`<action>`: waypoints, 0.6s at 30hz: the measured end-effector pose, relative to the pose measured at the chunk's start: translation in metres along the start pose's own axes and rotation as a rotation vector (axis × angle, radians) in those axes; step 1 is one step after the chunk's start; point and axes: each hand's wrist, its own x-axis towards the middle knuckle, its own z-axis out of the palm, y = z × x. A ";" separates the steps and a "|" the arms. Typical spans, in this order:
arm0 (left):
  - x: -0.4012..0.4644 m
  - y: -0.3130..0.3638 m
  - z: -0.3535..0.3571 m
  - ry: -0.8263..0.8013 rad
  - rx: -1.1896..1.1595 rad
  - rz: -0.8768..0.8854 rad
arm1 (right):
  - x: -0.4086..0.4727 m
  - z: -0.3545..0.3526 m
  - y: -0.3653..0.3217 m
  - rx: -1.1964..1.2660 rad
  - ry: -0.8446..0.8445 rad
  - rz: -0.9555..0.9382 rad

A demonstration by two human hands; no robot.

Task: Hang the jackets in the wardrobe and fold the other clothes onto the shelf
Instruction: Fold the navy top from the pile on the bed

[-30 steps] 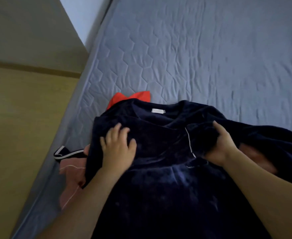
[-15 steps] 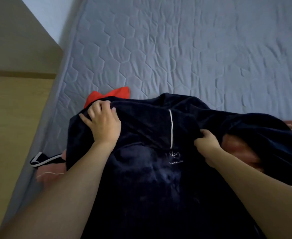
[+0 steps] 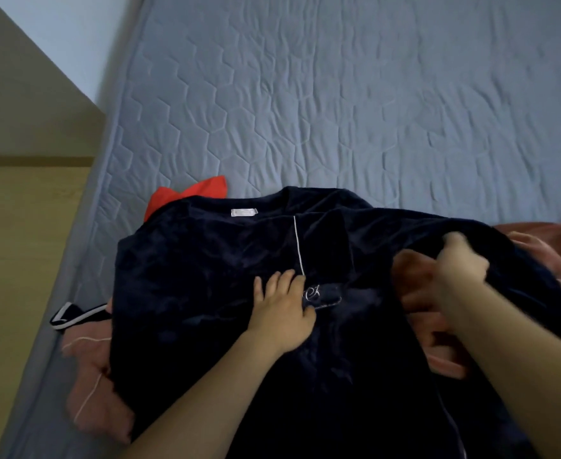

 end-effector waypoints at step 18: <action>0.096 0.175 -0.069 -0.064 -0.241 0.129 | 0.090 -0.132 -0.071 -0.675 -0.080 -0.813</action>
